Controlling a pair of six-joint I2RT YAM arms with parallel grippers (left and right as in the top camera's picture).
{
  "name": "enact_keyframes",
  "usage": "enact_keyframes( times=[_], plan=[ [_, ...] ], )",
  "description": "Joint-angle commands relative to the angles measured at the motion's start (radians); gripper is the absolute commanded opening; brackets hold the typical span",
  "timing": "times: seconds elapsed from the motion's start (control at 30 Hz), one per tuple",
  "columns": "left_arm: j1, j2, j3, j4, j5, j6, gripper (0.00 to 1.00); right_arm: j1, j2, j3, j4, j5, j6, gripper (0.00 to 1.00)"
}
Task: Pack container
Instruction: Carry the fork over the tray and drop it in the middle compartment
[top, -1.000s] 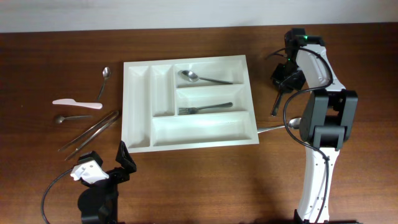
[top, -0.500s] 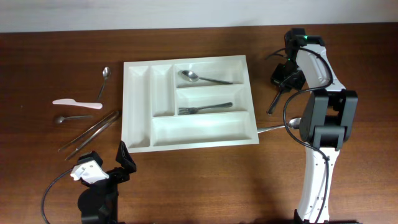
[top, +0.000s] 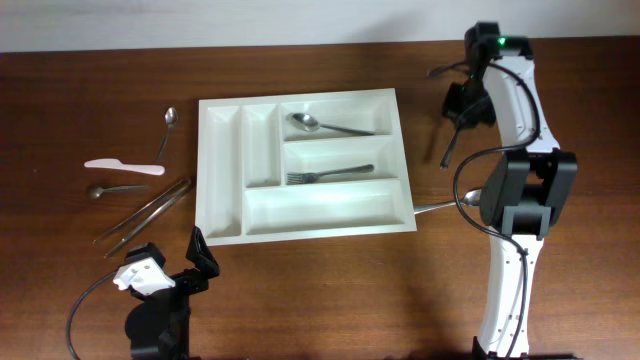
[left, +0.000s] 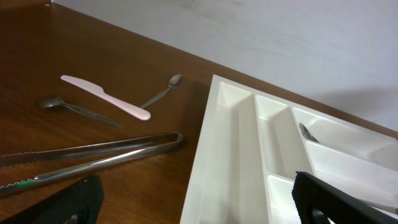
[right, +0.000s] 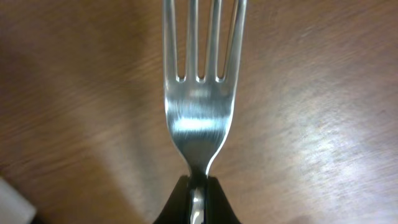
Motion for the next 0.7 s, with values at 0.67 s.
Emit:
enact_keyframes(
  times=[0.67],
  plan=[
    [0.006, -0.009, -0.004, 0.0, 0.011, 0.02, 0.99, 0.266, 0.001, 0.294, -0.194, -0.586, -1.102, 0.04]
  ],
)
